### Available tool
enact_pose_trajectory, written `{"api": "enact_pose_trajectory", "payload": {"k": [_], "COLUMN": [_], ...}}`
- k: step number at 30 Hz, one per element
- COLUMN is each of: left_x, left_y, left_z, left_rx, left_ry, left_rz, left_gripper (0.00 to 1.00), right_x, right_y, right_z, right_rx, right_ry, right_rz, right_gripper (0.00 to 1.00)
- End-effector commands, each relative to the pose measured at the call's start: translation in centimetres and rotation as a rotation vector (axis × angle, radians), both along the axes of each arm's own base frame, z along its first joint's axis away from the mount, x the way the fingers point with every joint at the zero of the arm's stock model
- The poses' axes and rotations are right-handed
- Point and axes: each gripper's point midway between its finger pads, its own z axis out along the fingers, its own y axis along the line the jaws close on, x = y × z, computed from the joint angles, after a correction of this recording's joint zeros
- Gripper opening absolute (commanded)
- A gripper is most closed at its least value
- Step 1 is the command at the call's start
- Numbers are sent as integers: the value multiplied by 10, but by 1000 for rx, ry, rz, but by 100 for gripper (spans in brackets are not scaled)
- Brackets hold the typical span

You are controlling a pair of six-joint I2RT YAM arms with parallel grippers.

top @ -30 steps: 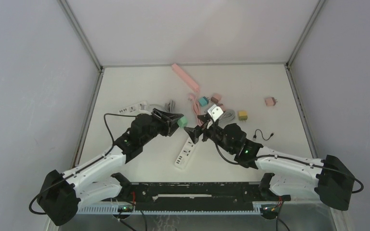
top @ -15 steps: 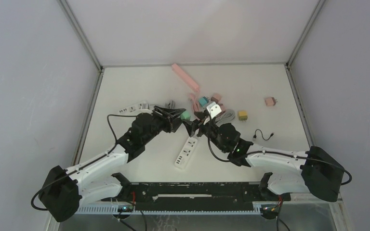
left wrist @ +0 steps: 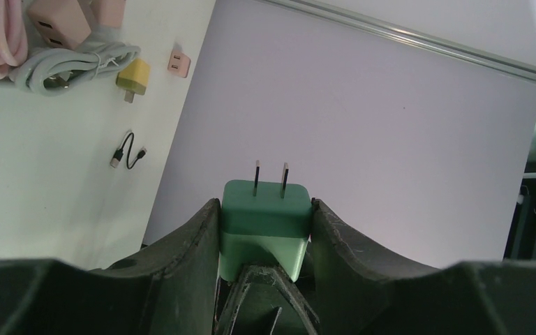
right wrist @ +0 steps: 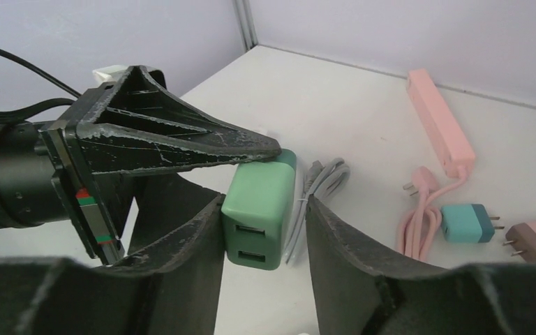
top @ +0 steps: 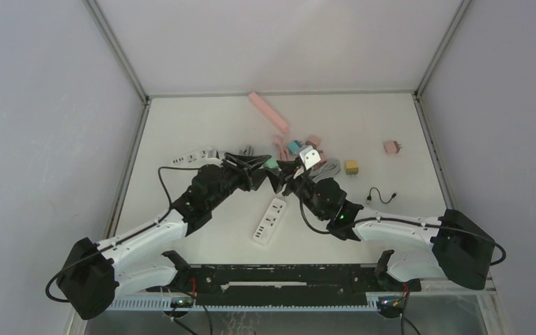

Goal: Insert the plug
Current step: Pick up the plug from the center of the board.

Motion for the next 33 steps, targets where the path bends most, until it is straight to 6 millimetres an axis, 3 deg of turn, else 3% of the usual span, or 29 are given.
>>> {"api": "enact_pose_trajectory", "payload": {"k": [1, 4, 7, 12, 19, 24, 29, 33], "left_x": [-2, -5, -9, -18, -30, -38, -53, -66], "left_y": [-5, -5, -1, 12, 56, 81, 75, 65], "left_z": [13, 9, -1, -28, -61, -81, -117, -146], "left_rx": [-54, -45, -9, 176, 584, 840, 973, 1009], "left_ry": [-32, -31, -37, -54, -117, -153, -140, -97], "left_rz": [-20, -30, -30, -45, -39, -98, -314, -503], "left_gripper": [1, 10, 27, 51, 77, 89, 90, 85], "right_x": [0, -2, -6, -12, -25, -32, -40, -45], "right_y": [4, 4, 3, -5, -20, -35, -52, -74], "right_z": [35, 35, 35, 30, 17, 3, -6, -25], "right_rx": [95, 93, 76, 32, -22, -67, -117, -169], "right_ry": [-47, -46, -33, 10, 105, 234, 359, 450], "right_rz": [-9, -6, -2, 3, 13, -7, -40, -120], "right_gripper": [47, 35, 21, 0, 0, 0, 0, 0]}}
